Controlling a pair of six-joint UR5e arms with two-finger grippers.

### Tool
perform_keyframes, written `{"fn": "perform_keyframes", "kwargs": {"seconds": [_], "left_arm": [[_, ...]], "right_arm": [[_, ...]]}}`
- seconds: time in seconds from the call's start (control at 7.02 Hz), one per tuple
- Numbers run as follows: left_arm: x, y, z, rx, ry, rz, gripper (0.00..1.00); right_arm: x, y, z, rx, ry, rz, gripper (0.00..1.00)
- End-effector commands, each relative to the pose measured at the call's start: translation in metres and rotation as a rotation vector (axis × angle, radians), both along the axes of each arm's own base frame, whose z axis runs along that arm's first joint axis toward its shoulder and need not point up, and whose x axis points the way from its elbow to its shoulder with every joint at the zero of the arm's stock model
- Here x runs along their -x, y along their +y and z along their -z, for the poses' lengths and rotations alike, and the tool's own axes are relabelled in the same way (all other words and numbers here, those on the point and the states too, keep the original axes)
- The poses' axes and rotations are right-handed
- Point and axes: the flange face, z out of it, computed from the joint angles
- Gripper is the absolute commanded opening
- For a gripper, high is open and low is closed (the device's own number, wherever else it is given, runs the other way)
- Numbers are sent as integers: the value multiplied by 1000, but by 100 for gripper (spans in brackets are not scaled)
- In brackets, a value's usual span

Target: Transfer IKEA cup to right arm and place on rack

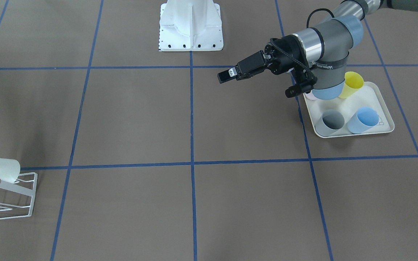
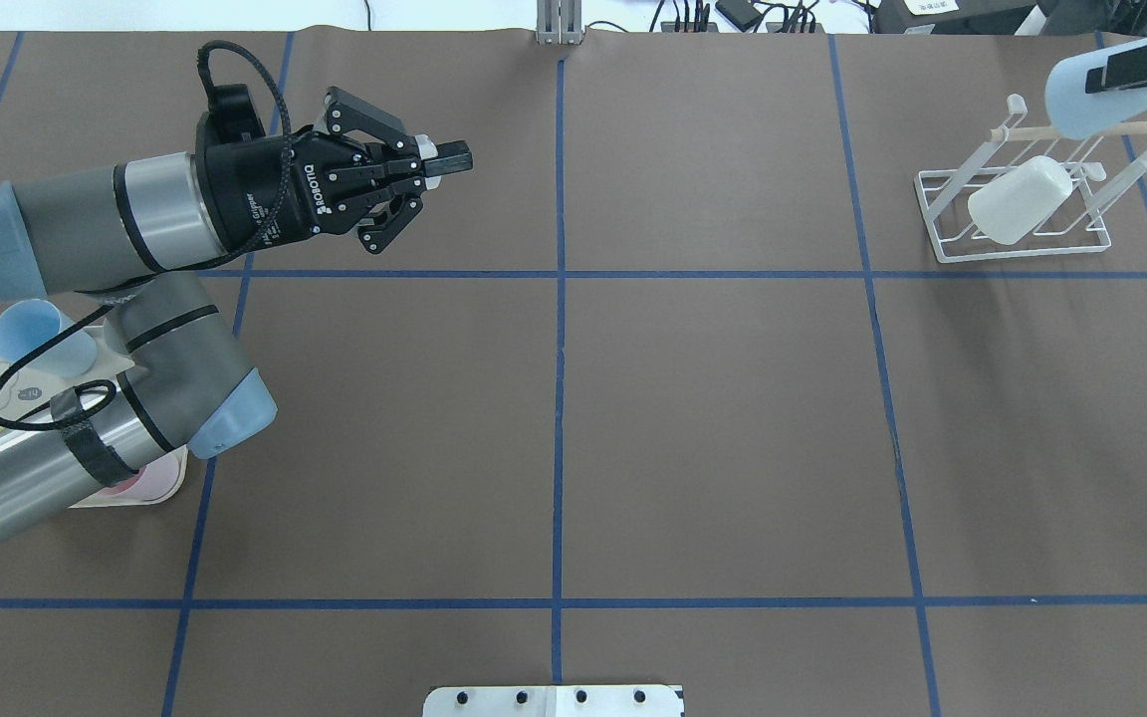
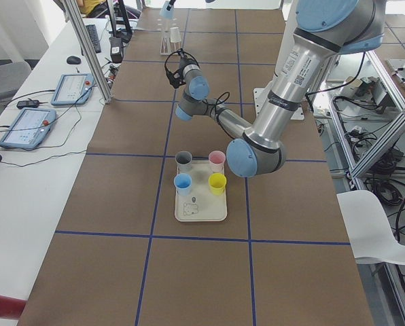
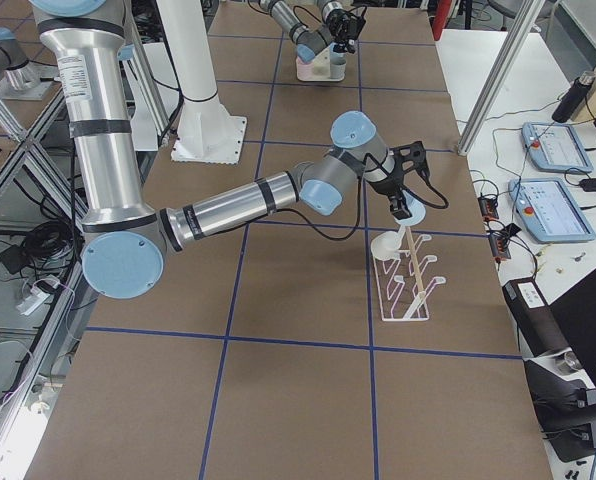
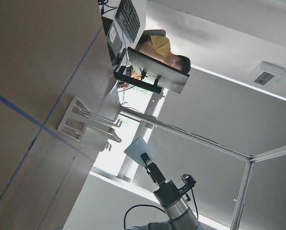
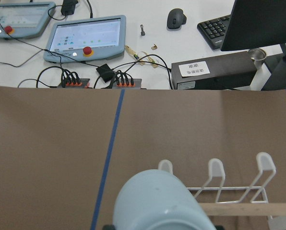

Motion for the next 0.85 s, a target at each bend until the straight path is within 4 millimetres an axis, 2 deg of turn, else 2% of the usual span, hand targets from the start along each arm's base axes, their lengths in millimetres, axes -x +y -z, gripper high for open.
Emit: {"fn": "perform_keyframes", "kwargs": {"seconds": [0.0,0.14,0.28,0.43,0.71], "left_arm": [[-1,0,-1,3,-2,0,0],[-1,-1,-1,3,-2,2,38],[1,-1,-1,2,-1,3,99],[1,-2,-2,4,-3,5,100],[-3,-2,-4,10,-8,1,100]], "right_arm": [[-19,0,-20,70,61,112,0],[-20,0,-26,102,67,124,0],[-19,-4,-31,127,79,132,0],[-14,-17,-27,162,65,152,0],[-9,-20,-36,188,64,191,0]]}}
